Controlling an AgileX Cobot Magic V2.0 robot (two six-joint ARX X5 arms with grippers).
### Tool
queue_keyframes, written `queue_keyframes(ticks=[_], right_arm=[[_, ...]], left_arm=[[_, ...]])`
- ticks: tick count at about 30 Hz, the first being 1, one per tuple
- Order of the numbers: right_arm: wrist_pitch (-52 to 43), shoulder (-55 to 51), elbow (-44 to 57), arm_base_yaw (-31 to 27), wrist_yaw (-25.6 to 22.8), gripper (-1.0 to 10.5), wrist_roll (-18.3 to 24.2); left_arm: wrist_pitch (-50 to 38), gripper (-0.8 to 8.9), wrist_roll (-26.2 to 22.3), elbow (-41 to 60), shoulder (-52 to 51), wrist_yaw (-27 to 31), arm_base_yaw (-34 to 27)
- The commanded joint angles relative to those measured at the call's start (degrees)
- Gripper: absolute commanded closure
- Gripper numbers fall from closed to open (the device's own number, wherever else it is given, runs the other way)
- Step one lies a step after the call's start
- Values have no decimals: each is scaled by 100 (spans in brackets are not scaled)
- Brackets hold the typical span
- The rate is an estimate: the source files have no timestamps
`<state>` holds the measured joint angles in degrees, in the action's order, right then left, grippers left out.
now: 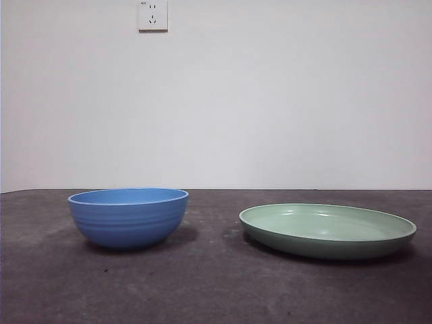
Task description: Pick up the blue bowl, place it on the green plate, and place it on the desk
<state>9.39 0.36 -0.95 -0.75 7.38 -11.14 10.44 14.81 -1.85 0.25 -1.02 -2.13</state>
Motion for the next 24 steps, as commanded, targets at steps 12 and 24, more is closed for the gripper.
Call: queue_keyframes(ticks=[12,24], right_arm=[[-22,-9,-621,2,166,939,-837],[1296,994,-2551,2,280,939,-348]], left_arm=[[369,804,885,-636,94,-461,-11],[1180,804,330,-2479,1440,-1137,-9]])
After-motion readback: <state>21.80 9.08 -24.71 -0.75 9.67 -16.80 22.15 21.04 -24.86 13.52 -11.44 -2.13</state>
